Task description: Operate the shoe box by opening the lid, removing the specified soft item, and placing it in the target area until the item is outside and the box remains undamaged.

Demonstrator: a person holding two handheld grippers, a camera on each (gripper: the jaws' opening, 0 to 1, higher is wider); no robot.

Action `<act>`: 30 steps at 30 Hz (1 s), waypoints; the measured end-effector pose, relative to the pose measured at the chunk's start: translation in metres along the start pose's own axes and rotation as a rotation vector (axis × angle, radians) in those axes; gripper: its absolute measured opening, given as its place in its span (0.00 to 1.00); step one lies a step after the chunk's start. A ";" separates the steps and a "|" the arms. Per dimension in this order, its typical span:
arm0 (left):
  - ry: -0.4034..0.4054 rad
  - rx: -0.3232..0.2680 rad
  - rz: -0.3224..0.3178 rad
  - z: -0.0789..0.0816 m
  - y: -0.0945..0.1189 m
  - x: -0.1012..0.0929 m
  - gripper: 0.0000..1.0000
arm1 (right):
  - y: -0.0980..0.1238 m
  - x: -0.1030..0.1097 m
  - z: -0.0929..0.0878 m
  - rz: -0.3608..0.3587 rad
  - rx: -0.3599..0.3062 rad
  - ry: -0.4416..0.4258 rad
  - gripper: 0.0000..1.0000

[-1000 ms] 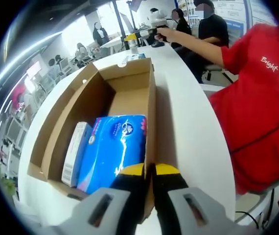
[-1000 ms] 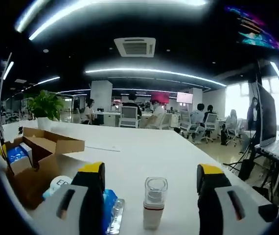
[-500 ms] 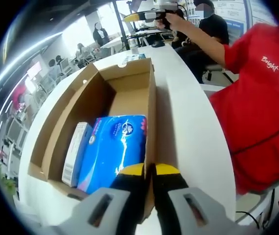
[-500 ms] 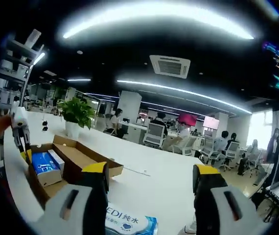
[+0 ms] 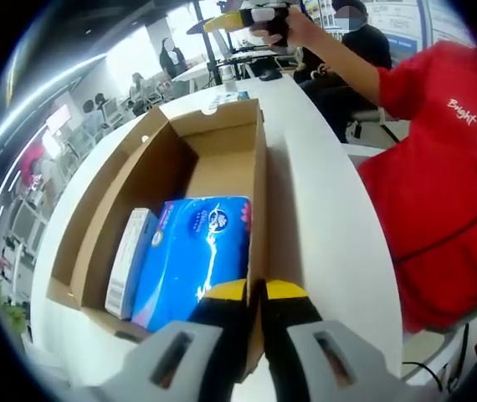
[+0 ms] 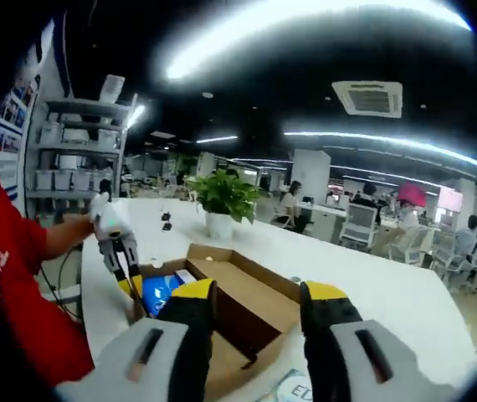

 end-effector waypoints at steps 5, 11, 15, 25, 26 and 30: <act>0.003 -0.001 0.000 0.000 0.000 0.000 0.05 | -0.020 0.016 0.001 0.039 -0.001 0.010 0.60; 0.000 -0.004 -0.002 0.002 0.000 -0.002 0.05 | -0.034 0.034 -0.020 0.132 0.080 0.085 0.46; -0.003 -0.007 -0.005 0.000 0.000 -0.001 0.05 | -0.045 0.049 -0.041 0.219 0.169 0.159 0.25; 0.000 -0.010 -0.004 0.002 0.000 -0.002 0.05 | -0.077 0.087 -0.054 0.369 0.221 0.102 0.41; 0.001 -0.009 -0.005 0.001 0.000 -0.001 0.05 | -0.077 0.093 -0.055 0.394 0.248 0.089 0.41; 0.003 -0.008 -0.005 0.003 0.000 -0.002 0.05 | -0.080 0.106 -0.061 0.511 0.311 0.088 0.41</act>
Point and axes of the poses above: the point that each gripper's makers call its tool centre point, and the gripper's own axes: y roughly backward along the fingers, x roughly to its left, z roughly out of its top, the point moved 1 cm from there along y, roughly backward along the fingers, and after that the axes turned 11 degrees about -x, right-handed, at the moved point
